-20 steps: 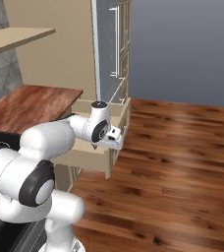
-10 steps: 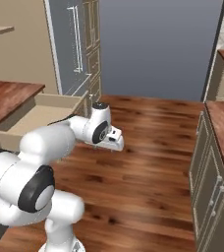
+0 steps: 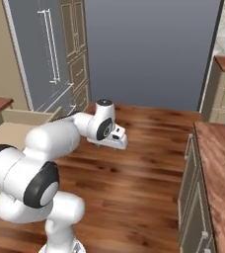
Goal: Pick up the metallic utensils from the counter and place them in the open drawer. Make sure not to pick up any wooden utensils.
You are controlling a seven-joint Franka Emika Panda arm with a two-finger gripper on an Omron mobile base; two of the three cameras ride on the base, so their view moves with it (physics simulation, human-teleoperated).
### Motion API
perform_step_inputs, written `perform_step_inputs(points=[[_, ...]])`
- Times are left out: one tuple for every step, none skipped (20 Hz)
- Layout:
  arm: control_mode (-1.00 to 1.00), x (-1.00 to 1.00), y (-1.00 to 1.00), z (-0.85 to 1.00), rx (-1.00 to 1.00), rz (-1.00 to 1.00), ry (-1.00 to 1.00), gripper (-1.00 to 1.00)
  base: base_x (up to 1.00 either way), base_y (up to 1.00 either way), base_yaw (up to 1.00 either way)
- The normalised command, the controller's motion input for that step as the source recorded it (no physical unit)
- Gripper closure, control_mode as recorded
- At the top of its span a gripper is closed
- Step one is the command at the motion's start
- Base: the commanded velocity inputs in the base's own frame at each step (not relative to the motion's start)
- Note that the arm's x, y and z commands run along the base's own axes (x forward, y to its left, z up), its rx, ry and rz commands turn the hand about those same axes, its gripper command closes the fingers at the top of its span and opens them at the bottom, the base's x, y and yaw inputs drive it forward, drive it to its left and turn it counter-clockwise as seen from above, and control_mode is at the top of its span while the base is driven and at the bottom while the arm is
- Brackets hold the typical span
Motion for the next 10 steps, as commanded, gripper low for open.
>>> perform_step_inputs(points=[[1.00,0.00,0.00,0.00,0.00,0.00,0.00,-1.00,1.00,0.00,0.03],[1.00,0.00,0.00,0.00,0.00,0.00,0.00,-1.00,1.00,0.00,0.03],[1.00,0.00,0.00,0.00,0.00,0.00,0.00,-1.00,1.00,0.00,0.01],[1.00,0.00,0.00,0.00,0.00,0.00,0.00,-1.00,1.00,0.00,0.00],[1.00,0.00,0.00,0.00,0.00,0.00,0.00,-1.00,1.00,0.00,0.00],[1.00,0.00,0.00,0.00,0.00,0.00,0.00,-1.00,1.00,0.00,0.00],[1.00,0.00,0.00,0.00,0.00,0.00,0.00,-1.00,1.00,0.00,0.00],[1.00,0.00,0.00,0.00,0.00,0.00,0.00,-1.00,1.00,0.00,0.00],[1.00,0.00,0.00,0.00,0.00,0.00,0.00,-1.00,1.00,-0.01,0.00],[1.00,0.00,0.00,0.00,0.00,0.00,0.00,-1.00,1.00,-0.07,0.00]])
